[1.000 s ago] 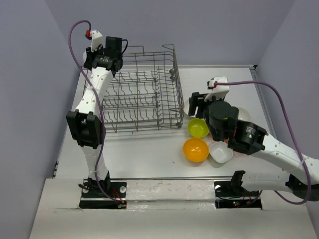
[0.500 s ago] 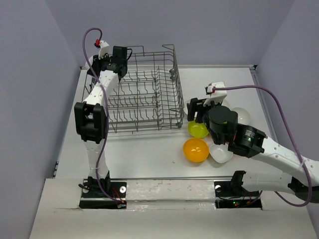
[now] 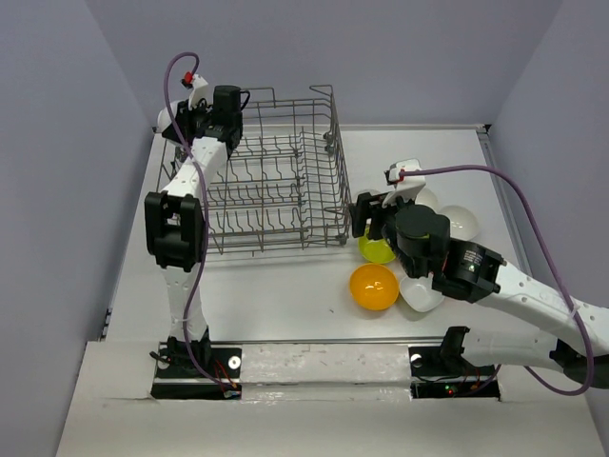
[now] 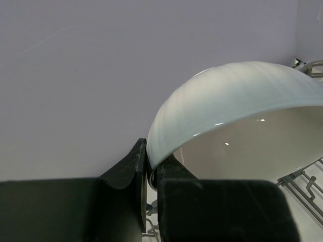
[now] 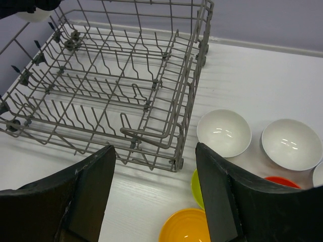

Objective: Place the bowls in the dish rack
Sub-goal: Insert the bowl into the dish rack.

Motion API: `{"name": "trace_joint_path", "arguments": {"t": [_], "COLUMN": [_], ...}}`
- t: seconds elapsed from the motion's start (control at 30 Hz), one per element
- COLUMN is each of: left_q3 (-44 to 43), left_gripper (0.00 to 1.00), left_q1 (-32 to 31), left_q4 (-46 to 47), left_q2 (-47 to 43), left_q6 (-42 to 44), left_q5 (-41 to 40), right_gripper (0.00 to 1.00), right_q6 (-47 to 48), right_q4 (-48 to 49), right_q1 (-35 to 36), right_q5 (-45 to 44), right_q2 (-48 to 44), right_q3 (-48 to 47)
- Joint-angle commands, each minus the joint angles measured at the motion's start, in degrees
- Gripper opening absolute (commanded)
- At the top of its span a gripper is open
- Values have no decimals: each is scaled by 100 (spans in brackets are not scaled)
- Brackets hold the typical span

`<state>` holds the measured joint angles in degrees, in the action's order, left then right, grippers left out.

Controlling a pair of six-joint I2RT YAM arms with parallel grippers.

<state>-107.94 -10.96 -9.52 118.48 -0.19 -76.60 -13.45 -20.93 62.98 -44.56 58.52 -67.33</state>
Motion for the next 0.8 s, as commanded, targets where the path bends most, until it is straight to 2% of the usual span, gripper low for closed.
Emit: {"name": "trace_joint_path", "arguments": {"t": [0.0, 0.2, 0.77], "left_q3": [-8, 335, 309], "left_gripper": [0, 0, 0], "left_q1": [94, 147, 182], "left_q4": [1145, 2085, 3096], "left_q2": [-26, 0, 404], "left_q6": [414, 1125, 2031], "left_q5": [-567, -576, -567], "right_gripper": [70, 70, 71], "right_q6": [-140, -166, -175], "right_q4": [326, 335, 335], "right_q1": [4, 4, 4], "right_q5": [96, 236, 281], "right_q2": [-60, -69, -69], "right_q3": [44, 89, 159]}}
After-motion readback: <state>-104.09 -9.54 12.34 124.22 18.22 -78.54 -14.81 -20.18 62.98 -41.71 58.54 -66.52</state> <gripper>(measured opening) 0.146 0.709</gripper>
